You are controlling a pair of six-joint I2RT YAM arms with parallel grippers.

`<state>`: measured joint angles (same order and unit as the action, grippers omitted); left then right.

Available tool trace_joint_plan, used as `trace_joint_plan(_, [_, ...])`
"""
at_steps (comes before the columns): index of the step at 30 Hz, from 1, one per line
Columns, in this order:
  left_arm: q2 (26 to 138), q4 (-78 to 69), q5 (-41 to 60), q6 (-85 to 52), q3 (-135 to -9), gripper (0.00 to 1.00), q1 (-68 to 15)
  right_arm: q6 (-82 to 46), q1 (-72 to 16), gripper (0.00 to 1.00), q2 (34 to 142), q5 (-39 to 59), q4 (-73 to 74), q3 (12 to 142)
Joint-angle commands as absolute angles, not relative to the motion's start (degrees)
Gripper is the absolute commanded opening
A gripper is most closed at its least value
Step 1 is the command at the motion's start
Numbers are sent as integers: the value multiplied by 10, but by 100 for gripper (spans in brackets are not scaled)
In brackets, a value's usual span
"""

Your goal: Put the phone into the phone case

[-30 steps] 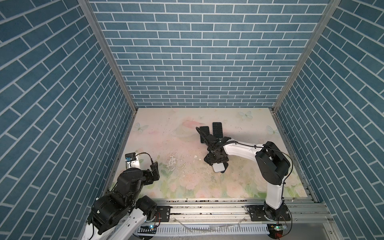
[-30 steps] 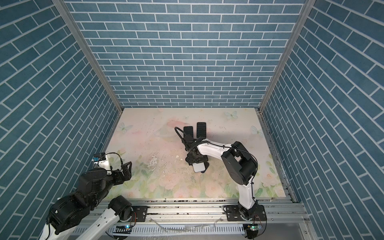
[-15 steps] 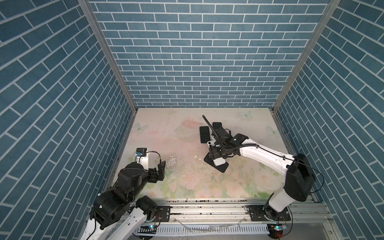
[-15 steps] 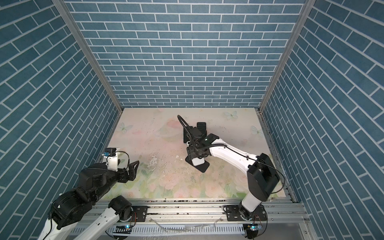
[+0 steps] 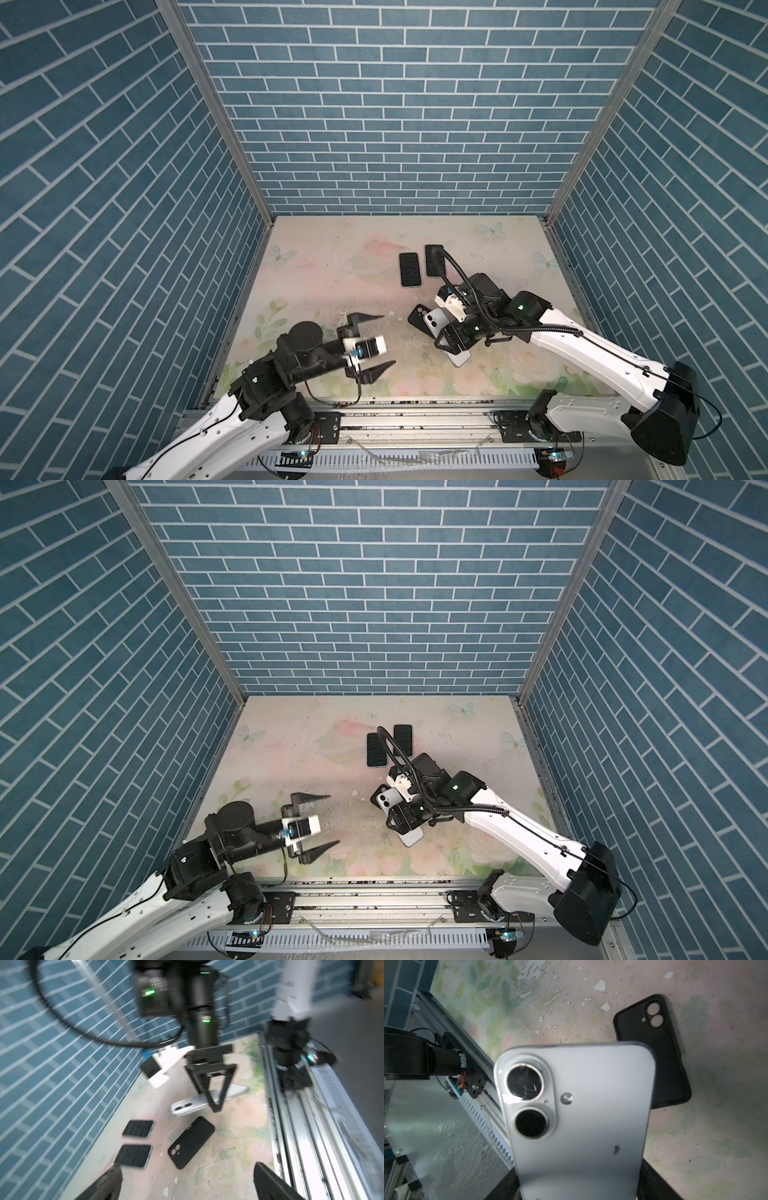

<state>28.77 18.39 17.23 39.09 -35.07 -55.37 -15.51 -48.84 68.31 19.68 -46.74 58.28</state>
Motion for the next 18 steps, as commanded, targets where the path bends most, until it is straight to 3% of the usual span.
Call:
trace_joint_plan(1, [333,170,38,703,-367,100,-671,-122,-495,51,654,289,-487,580])
trace_joint_plan(4, [390,87,-94,784,-342,100,-761,-123,-511,50,644,320,-488,581])
trace_joint_plan(11, [460,20,-89,769,-349,99,-762,-124,-563,50,673,319,-505,614])
trace_joint_plan(18, [491,73,-94,764,-379,81,-758,-125,-585,50,690,312,-512,629])
